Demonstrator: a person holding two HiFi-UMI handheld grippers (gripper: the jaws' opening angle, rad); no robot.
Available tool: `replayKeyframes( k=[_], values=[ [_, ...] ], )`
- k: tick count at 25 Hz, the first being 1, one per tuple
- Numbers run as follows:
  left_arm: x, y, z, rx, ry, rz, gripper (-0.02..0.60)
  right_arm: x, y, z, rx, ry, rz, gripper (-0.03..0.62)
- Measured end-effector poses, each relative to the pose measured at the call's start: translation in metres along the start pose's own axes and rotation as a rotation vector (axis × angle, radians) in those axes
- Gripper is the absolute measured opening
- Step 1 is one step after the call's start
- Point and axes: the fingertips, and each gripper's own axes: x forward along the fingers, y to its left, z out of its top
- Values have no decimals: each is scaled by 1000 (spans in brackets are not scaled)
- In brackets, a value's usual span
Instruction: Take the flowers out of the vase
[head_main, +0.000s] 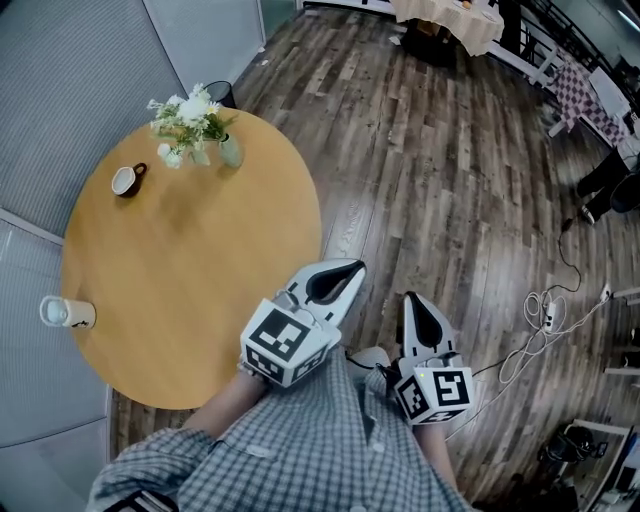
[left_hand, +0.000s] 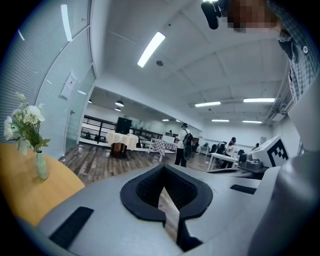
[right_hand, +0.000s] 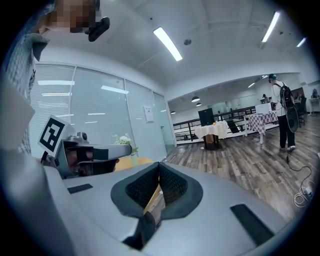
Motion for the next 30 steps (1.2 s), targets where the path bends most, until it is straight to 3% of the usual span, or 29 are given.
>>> replayKeyframes(
  k=[9, 18, 23, 30],
  values=[
    [36, 27, 2, -21, 12, 76, 8, 42, -39, 12, -1, 15, 46, 9],
    [107, 50, 26, -60, -25, 217, 8, 100, -113, 41, -10, 32, 160, 9],
    [132, 61, 30, -83, -21, 334, 8, 133, -143, 55, -32, 55, 259, 9],
    [154, 81, 45, -139, -92, 515, 8, 170, -164, 73, -96, 74, 434, 9]
  ],
)
